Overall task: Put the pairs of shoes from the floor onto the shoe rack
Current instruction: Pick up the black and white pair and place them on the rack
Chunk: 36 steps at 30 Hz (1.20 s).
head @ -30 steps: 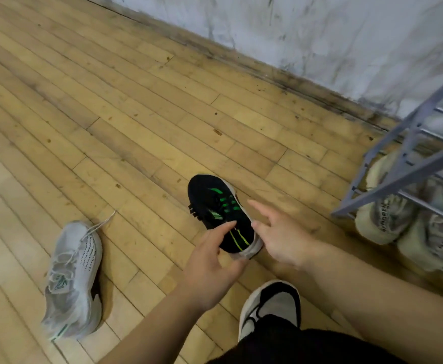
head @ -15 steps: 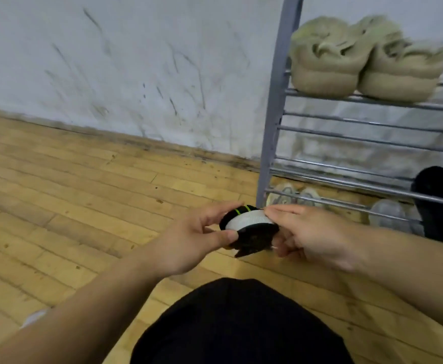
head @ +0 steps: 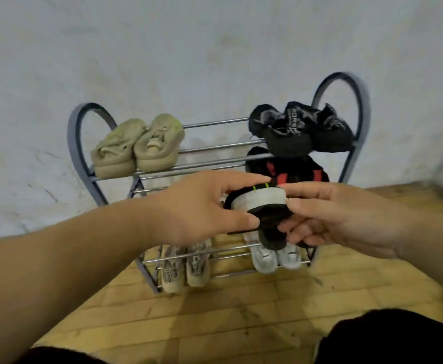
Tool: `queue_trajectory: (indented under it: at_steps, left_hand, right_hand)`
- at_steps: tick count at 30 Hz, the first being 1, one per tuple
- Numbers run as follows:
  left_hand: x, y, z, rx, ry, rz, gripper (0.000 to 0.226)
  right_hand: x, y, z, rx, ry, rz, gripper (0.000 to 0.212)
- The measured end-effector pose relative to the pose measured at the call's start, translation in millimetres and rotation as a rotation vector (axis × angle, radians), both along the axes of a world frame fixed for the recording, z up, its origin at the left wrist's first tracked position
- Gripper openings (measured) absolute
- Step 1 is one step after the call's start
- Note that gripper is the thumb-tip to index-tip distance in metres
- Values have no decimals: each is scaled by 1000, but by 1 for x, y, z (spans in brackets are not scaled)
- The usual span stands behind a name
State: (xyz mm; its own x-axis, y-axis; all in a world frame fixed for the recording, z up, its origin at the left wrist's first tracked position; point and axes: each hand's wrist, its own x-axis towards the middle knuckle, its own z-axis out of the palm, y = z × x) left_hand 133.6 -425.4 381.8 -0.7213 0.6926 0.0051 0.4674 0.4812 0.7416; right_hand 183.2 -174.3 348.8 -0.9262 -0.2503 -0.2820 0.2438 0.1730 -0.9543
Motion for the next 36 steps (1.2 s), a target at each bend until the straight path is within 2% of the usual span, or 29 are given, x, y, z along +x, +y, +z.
queue_trajectory:
  at_steps: [5, 11, 13, 15, 19, 20, 23, 27, 31, 34, 36]
  left_hand:
    - [-1, 148, -28, -106, 94, -213, 46]
    - [15, 297, -106, -170, -9, -368, 44]
    - [22, 331, -133, -224, -35, -400, 46]
    - [31, 349, -154, -278, -53, -441, 48]
    - [44, 356, -176, -325, -60, -541, 55]
    - [46, 358, -176, -320, -56, -554, 54]
    - [52, 367, -177, -336, -56, -544, 47]
    - [59, 380, -179, -371, -70, -548, 37]
    - [65, 387, -179, -399, -65, -523, 46]
    - [66, 385, -178, -406, -57, -520, 42]
    - [62, 382, -177, -394, -56, -497, 41]
  right_hand:
    - [52, 115, -46, -72, -76, -326, 50]
    - [113, 241, -136, -132, -193, -678, 46]
    - [134, 281, -183, 28, -271, -869, 50]
    - [159, 314, -239, 302, -402, -994, 58]
    - [227, 347, -342, 800, -773, -958, 96]
    - [248, 348, -364, 858, -872, -929, 100]
    - [302, 332, -410, 850, -1070, -878, 114]
    - [322, 319, -414, 968, -1080, -864, 119]
    - [306, 315, -402, 815, -1067, -965, 135]
    - [280, 297, -394, 420, -858, -1213, 137]
    - [260, 282, -383, 281, -745, -1283, 128]
